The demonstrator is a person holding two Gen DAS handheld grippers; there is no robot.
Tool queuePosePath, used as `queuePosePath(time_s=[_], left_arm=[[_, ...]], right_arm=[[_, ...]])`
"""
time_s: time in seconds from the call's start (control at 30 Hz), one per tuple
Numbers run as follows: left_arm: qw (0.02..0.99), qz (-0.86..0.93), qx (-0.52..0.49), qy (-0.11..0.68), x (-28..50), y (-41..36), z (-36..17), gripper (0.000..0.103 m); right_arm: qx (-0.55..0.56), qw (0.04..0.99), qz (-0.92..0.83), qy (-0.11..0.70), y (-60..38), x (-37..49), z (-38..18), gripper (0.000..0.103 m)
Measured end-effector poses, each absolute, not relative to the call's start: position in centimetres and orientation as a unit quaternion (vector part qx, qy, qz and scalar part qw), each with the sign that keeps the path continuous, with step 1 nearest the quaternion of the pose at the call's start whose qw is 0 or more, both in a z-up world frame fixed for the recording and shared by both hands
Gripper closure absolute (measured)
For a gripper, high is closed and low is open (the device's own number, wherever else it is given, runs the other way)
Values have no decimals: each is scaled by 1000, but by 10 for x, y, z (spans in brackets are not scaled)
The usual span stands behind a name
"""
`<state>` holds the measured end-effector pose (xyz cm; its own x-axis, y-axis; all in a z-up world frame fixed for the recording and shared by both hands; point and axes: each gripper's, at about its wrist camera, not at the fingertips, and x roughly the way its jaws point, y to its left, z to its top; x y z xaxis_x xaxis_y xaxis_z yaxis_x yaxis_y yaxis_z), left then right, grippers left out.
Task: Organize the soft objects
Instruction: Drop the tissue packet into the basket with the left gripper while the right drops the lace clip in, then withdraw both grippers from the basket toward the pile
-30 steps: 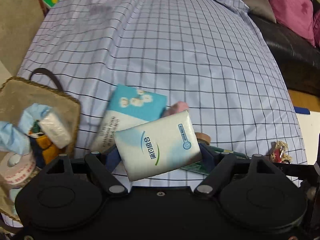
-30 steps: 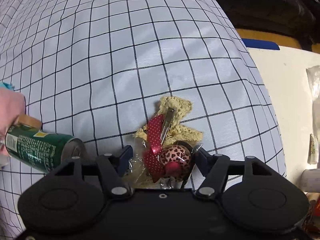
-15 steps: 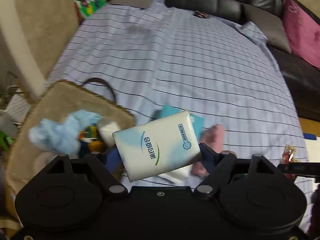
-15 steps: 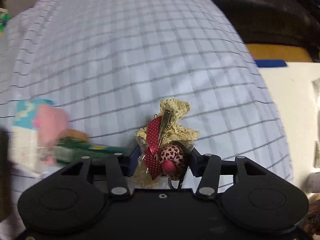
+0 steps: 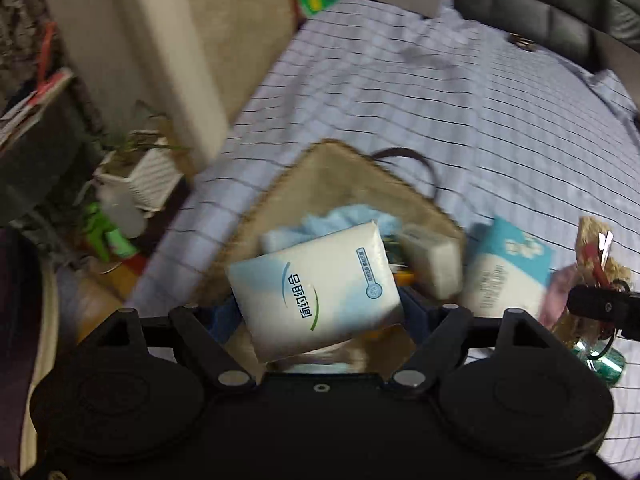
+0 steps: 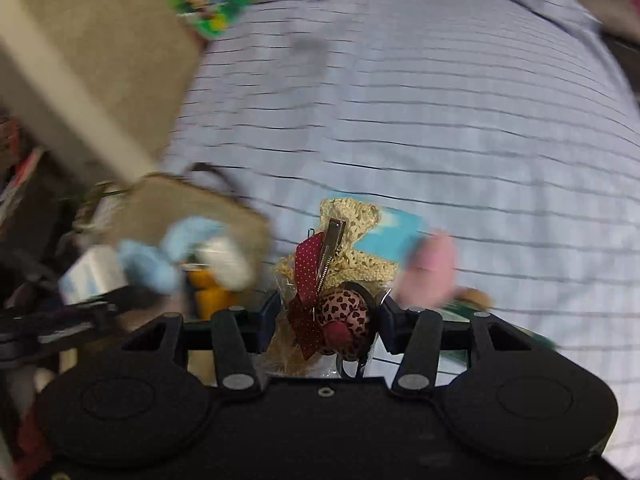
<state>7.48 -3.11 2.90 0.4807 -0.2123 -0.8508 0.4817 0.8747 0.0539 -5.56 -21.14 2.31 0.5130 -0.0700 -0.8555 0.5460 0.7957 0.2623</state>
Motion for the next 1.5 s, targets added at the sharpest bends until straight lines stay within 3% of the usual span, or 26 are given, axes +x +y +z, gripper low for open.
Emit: queuePosePath(time_s=[0.23,0.47,0.53,0.63,0.73,1.5], left_arm=[[842,-169,144,491,89,-7,20,27],[831,-158,140,514,96,-3,6,26],[829,-155,136,520,98,-2,3,25],[830,-150,136,521,97,0,1,22],[833,-146,133,518,97,4,1,17],[844,-170,172,479,60,-34,14,15]], right_arm=[[251,849,-124,448,-162,2,49,53],[253,850,-111,449,-145,35,39,52],[264,849,-102,446,-146,38,32,48],[286,848,-97,436,-151,39,25,41],[283,850,-97,434,-154,36,26,41],[247,834,-167,464,-179,-3,26,38]])
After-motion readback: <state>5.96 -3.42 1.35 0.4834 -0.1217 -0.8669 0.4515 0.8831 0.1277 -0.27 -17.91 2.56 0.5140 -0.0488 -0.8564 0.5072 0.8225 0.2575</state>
